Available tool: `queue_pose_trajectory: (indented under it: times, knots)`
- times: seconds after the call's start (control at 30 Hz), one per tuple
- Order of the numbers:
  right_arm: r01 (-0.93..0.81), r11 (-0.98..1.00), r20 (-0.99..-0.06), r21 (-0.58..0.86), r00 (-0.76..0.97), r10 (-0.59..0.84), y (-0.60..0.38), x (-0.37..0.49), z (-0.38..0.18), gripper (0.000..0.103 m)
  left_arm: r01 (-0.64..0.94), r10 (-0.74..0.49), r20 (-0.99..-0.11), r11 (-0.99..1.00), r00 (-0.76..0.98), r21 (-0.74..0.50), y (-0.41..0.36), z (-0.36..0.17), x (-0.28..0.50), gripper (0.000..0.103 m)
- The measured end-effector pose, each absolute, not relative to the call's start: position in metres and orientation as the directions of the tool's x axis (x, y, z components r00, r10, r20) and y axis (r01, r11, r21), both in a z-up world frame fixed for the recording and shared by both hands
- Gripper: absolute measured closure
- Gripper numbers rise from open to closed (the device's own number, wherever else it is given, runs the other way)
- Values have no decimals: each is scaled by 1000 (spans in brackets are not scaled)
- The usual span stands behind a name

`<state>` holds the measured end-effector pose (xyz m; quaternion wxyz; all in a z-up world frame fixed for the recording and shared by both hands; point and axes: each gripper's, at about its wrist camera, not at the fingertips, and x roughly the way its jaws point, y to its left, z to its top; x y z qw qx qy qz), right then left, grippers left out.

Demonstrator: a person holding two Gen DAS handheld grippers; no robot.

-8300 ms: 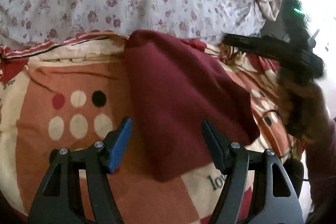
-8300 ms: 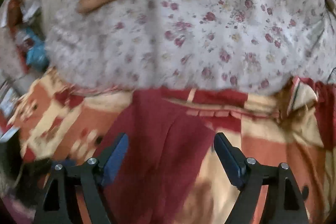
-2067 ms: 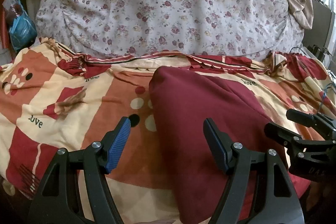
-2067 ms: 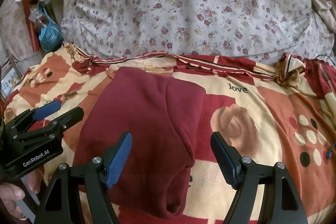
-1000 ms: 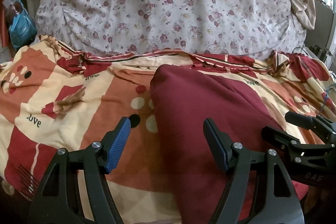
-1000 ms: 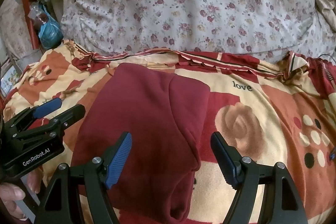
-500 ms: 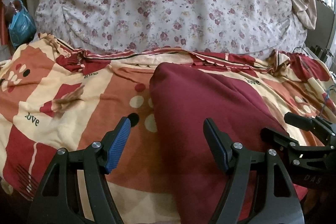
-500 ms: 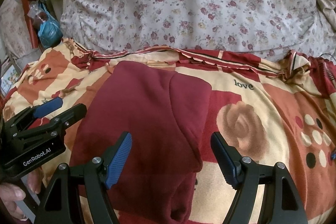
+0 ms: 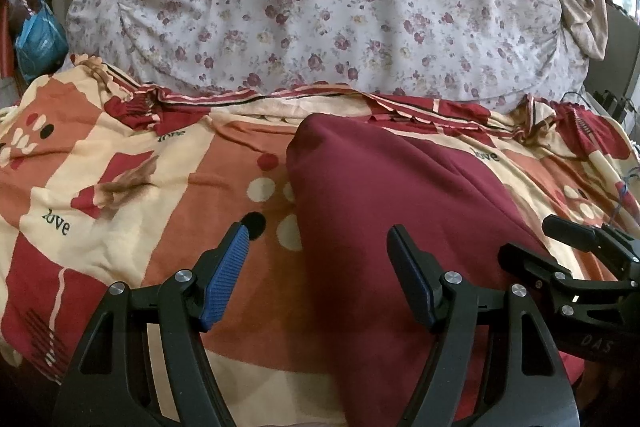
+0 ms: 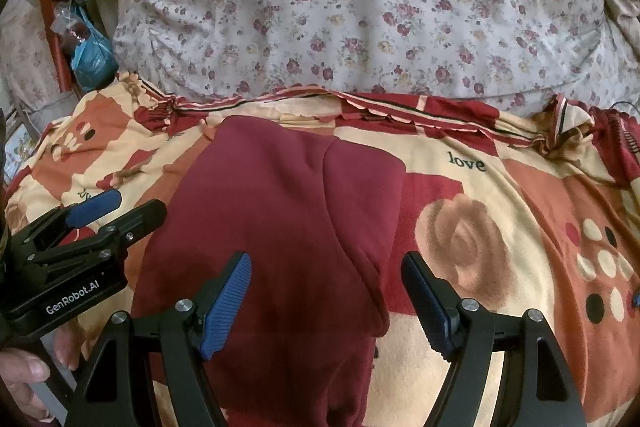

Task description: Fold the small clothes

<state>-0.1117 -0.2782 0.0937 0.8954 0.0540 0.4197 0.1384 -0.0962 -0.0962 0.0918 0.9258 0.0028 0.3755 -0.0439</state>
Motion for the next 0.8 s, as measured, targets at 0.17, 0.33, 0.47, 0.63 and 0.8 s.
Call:
queue_pose_trajectory:
  times: [0.17,0.33,0.47,0.63,0.8]
  knots:
    - [-202,956,-739,214,606,293,-278,-110,92,28,87,-82,-700,996,710,-28,-94,89,-92,31]
    - [-205,955,-740,214,604,296,-278,-108,92,28,88,-83,-701,996,708,-30,-94,89,-91,31]
    - [-207,955,-744,212,600,295,-276,-105,90,27,86,-82,-703,996,706,-30,-93,88,-91,31]
    - [-208,955,-745,212,598,296,-275,-103,88,27,91,-95,-701,995,707,-43,-91,88,-90,31]
    - [-206,953,-742,222,598,302,-277,-102,89,27,84,-135,-718,991,682,-106,-76,87,-82,31]
